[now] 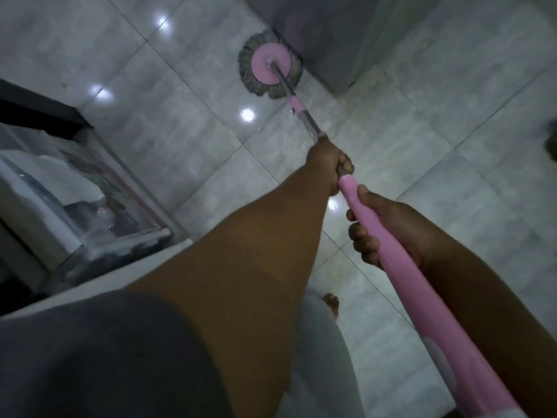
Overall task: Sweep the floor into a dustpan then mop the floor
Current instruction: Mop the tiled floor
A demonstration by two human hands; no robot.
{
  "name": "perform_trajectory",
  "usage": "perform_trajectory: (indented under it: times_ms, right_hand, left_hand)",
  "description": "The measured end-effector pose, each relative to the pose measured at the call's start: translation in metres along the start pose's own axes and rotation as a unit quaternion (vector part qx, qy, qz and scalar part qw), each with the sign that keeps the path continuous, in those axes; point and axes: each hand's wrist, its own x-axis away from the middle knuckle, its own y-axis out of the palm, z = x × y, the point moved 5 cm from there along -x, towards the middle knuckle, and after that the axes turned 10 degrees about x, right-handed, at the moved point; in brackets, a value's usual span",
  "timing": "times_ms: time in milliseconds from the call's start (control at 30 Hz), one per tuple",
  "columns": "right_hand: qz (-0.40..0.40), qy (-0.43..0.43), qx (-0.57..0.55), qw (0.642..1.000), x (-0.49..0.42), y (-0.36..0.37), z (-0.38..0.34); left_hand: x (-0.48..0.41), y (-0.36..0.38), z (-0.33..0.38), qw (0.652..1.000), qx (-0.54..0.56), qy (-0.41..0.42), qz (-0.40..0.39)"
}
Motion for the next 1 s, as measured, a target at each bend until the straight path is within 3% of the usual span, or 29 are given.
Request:
perform_trajectory:
  times_ms: [167, 367, 567, 800, 1000]
  right_hand:
    - [0.017, 0.020, -0.030, 0.999, 0.074, -0.014, 0.104]
    - [0.005, 0.084, 0.007, 0.996, 0.121, -0.001, 0.157]
    - [-0.026, 0.139, 0.144, 0.979, 0.140, 0.038, 0.174]
    - [-0.073, 0.195, 0.278, 0.938, 0.137, 0.114, 0.190]
    - [-0.047, 0.176, 0.316, 0.931, 0.114, 0.128, 0.167]
  left_hand:
    - [0.043, -0.027, -0.114, 0.998, -0.036, -0.029, -0.032]
    - [0.093, -0.076, -0.166, 0.998, -0.040, -0.052, 0.000]
    - [0.126, -0.145, -0.172, 0.999, 0.023, -0.040, 0.023]
    - [0.147, -0.248, -0.162, 0.971, 0.234, -0.027, 0.051]
    - [0.135, -0.257, -0.134, 0.966, 0.251, -0.035, 0.057]
